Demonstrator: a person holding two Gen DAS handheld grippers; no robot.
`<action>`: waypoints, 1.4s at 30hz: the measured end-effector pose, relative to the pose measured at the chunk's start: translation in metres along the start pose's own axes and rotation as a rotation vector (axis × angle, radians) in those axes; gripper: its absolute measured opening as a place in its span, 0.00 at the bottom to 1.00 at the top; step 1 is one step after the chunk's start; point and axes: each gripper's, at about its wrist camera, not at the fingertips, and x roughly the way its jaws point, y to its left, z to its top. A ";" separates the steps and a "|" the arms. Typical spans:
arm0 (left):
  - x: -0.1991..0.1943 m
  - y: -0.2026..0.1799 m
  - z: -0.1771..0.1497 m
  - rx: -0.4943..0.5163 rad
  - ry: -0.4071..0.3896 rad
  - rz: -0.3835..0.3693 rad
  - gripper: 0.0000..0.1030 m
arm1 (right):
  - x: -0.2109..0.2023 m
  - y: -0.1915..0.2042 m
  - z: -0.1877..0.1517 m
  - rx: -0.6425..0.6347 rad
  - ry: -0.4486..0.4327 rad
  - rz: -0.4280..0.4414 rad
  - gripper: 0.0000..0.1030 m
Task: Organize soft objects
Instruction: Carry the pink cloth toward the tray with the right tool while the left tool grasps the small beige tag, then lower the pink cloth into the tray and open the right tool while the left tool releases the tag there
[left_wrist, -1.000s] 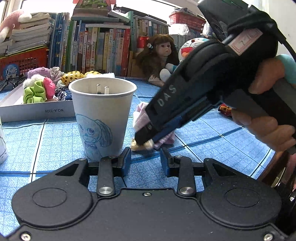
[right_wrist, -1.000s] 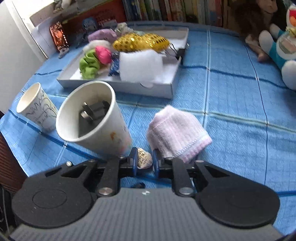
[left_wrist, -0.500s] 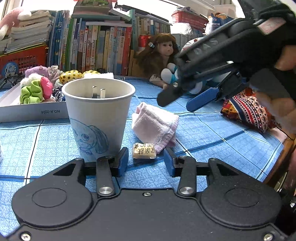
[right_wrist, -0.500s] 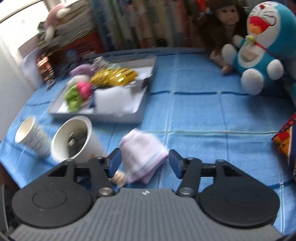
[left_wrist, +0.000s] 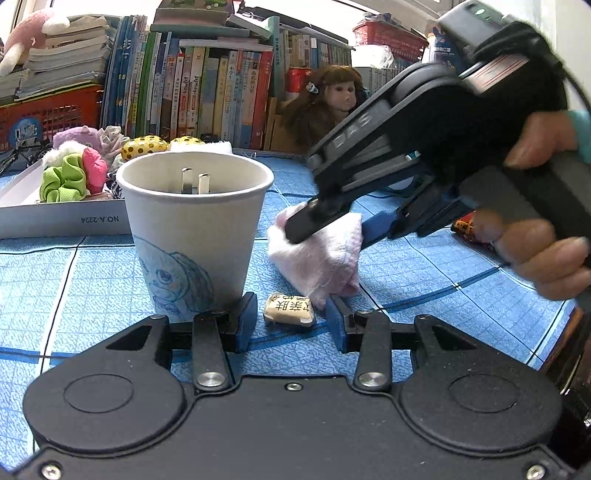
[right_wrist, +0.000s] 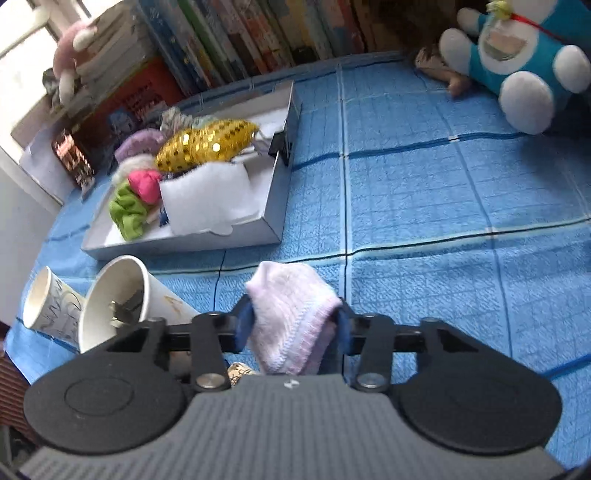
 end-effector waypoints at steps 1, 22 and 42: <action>0.000 0.000 0.000 0.003 -0.001 0.000 0.37 | -0.004 0.000 -0.001 0.001 -0.011 0.003 0.43; -0.055 0.001 0.032 0.100 -0.062 -0.066 0.25 | -0.070 0.014 0.002 0.019 -0.204 -0.003 0.44; -0.113 0.102 0.152 0.175 -0.153 0.125 0.25 | -0.081 0.102 0.037 -0.029 -0.362 0.045 0.44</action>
